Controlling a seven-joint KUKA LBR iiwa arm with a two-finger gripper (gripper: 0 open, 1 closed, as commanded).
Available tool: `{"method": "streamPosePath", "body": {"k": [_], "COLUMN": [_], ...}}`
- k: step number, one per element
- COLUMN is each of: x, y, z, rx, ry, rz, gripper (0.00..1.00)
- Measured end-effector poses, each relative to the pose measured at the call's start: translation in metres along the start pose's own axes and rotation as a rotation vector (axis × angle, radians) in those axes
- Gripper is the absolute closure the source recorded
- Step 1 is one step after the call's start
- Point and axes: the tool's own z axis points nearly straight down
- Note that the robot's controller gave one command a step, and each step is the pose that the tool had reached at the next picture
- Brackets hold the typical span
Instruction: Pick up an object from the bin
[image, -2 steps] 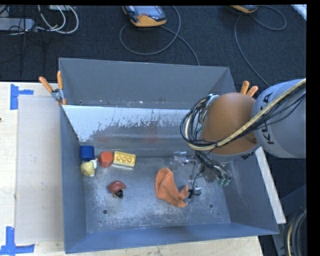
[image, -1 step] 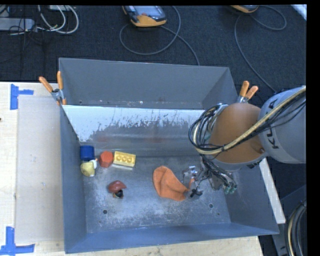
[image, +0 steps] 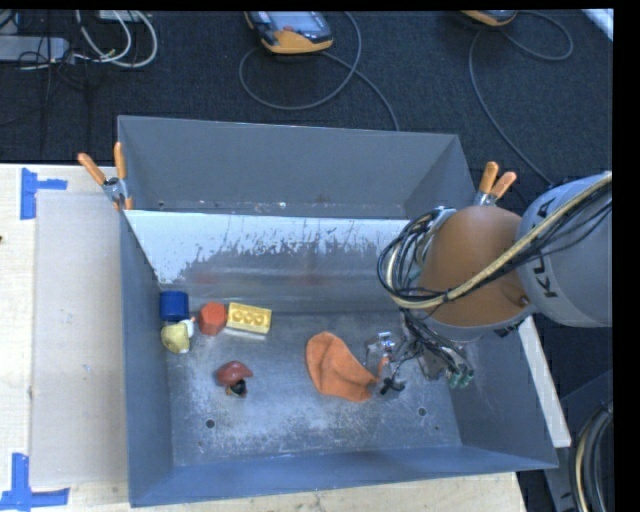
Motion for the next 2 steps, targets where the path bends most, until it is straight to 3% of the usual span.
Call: {"method": "streamPosePath", "body": {"k": [1,2], "x": [0.003,-0.014], "y": [0.003,-0.006], "z": [-0.049,-0.092], "rx": [-0.001,0.000], "ry": [0.006,-0.001], "rz": [-0.012,-0.100], "gripper": [1.00,1.00]}}
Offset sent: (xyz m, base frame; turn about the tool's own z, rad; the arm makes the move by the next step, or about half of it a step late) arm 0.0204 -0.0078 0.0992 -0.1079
